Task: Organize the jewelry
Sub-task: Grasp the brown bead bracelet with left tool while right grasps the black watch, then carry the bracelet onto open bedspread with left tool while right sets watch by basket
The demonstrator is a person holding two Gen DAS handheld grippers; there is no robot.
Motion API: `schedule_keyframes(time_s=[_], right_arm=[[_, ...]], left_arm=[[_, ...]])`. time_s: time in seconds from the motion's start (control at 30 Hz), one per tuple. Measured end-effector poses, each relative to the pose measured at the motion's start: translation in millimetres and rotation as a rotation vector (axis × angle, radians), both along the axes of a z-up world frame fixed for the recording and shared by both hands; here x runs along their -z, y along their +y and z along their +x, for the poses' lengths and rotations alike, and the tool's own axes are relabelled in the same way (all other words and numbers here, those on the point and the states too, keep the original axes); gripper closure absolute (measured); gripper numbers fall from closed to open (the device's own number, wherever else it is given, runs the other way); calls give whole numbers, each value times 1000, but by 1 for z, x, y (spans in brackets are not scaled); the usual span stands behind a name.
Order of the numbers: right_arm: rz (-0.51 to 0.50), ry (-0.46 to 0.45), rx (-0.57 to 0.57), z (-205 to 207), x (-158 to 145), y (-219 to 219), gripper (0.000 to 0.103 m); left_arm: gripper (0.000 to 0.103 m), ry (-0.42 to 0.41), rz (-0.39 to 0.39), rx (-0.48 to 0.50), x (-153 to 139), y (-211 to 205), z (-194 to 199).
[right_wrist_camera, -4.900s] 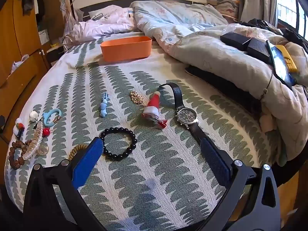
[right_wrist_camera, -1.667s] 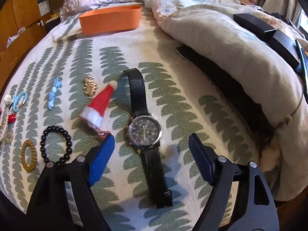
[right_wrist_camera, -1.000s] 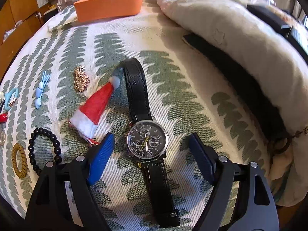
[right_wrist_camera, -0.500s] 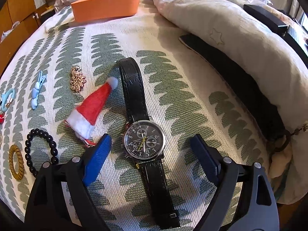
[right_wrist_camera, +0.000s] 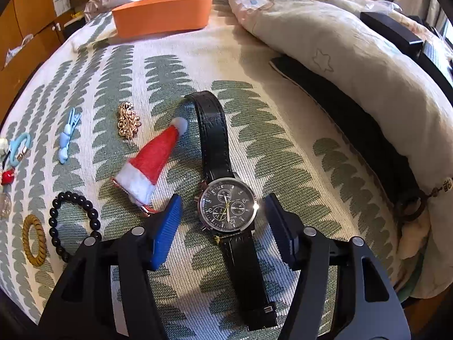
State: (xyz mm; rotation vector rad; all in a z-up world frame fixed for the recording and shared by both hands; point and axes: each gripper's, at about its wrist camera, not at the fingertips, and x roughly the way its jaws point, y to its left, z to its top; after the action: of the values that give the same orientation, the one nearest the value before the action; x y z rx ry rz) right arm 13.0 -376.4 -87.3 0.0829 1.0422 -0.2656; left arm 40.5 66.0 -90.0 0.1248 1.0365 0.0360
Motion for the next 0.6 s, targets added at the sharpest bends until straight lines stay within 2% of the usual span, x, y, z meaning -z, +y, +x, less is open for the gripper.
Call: schedule_keyframes(time_s=[0.07, 0.13, 0.2, 0.23, 0.6], right_arm=[[0, -3, 3, -1, -1, 0, 47], [-3, -7, 2, -2, -1, 2, 52], [0, -11, 2, -3, -3, 1, 60], [2, -14, 5, -3, -3, 1, 61], [48, -54, 13, -17, -11, -2, 62]], left_arm=[[49, 0, -5, 4, 0, 1, 0], [61, -6, -7, 19, -1, -1, -1], [76, -16, -3, 29, -3, -3, -3], [80, -18, -10, 32, -4, -2, -4], [82, -21, -106, 49, -15, 2, -8]])
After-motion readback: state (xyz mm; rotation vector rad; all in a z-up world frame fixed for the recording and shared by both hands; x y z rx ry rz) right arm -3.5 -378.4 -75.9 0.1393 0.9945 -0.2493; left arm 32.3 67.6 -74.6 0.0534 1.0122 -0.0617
